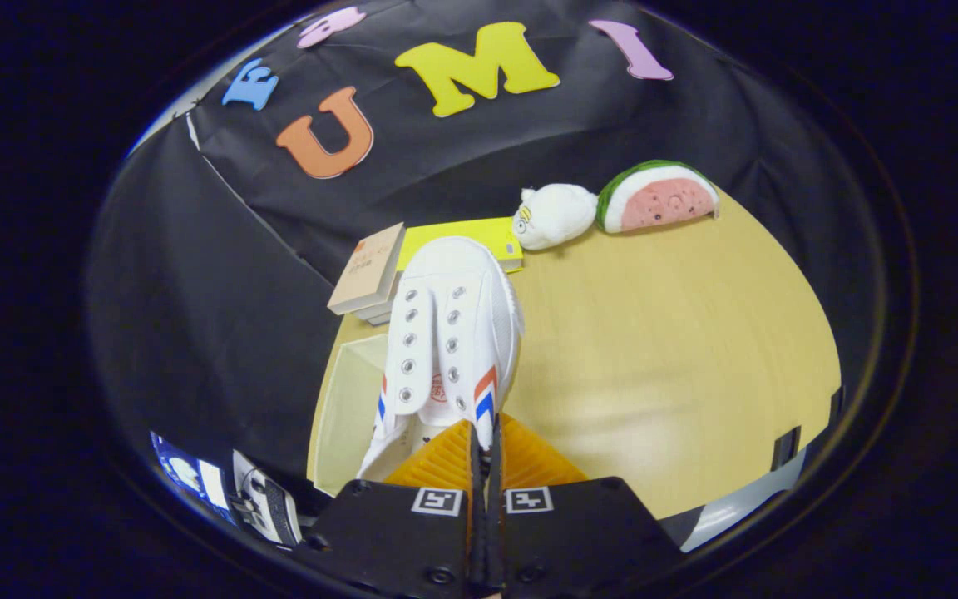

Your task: Open the storage box then place both shoes into the box .Put the left shoe in first, then the right shoe, with the right side of both shoes facing outward in a uniform manner.

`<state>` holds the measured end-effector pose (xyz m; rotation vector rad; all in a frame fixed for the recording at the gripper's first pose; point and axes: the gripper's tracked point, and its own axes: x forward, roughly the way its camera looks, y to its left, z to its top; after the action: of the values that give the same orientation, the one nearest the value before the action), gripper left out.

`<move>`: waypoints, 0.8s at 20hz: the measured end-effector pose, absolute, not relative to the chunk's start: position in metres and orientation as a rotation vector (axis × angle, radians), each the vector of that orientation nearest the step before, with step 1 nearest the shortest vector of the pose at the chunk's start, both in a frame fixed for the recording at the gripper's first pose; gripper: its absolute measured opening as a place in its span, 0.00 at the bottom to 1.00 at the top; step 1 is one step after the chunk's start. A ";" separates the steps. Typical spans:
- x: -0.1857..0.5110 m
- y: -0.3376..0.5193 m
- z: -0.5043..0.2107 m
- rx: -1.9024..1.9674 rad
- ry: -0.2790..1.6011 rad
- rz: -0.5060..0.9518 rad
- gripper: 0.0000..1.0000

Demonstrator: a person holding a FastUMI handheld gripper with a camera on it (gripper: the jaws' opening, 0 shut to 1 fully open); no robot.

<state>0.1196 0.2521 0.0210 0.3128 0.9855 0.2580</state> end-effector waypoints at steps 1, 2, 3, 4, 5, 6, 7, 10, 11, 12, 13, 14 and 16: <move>0.119 0.268 0.021 0.317 0.981 0.255 0.05; 0.118 0.282 0.018 0.320 0.986 0.254 0.05; 0.117 0.294 0.013 0.316 0.996 0.253 0.05; 0.115 0.304 0.008 0.306 1.007 0.247 0.06; 0.113 0.313 0.002 0.296 1.016 0.236 0.05; 0.111 0.321 -0.004 0.289 1.023 0.221 0.05; 0.109 0.328 -0.012 0.281 1.029 0.209 0.05; 0.105 0.346 -0.034 0.268 1.063 0.194 0.05; 0.105 0.352 -0.041 0.265 1.072 0.191 0.05; 0.107 0.353 -0.049 0.249 1.077 0.186 0.05; 0.107 0.353 -0.057 0.226 1.082 0.171 0.05; 0.107 0.352 -0.064 0.209 1.086 0.152 0.05; 0.109 0.340 -0.087 0.175 1.088 0.113 0.05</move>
<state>0.1093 0.3403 -0.0868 0.1753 1.0876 0.1125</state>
